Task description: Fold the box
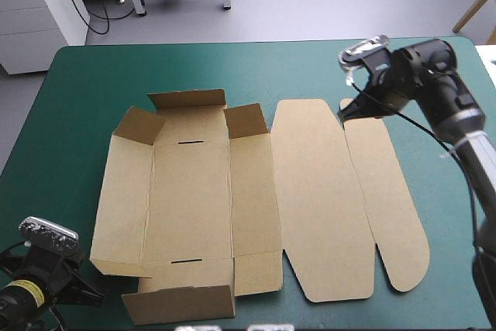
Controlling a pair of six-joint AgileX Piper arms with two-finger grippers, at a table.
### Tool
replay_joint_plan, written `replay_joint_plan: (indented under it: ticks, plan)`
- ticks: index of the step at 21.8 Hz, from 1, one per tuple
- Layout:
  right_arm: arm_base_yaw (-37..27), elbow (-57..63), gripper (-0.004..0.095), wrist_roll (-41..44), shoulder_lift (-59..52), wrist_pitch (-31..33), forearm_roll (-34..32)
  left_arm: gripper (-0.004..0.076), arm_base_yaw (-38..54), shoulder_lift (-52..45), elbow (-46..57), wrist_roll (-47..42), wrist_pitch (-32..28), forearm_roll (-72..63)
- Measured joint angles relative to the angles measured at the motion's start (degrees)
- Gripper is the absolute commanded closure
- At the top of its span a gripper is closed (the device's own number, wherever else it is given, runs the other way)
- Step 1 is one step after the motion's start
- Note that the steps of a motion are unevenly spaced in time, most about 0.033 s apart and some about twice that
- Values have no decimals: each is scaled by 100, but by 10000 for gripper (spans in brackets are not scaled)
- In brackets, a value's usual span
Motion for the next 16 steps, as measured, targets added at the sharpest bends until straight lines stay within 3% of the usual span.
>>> replay_joint_plan:
  ticks: [9, 13, 16]
  plan:
    - [-1304, 2632, 928, -36, -2657, -553, 348, 734, 0, 0, 0, 0, -217, 0]
    - [-1246, 3201, 927, -3, -3674, -1015, 909, 734, 0, 53, -42, -271, -719, 174]
    - [-791, 3236, 927, 3, -3623, -1075, 710, 734, 0, 376, -340, -567, -740, 475]
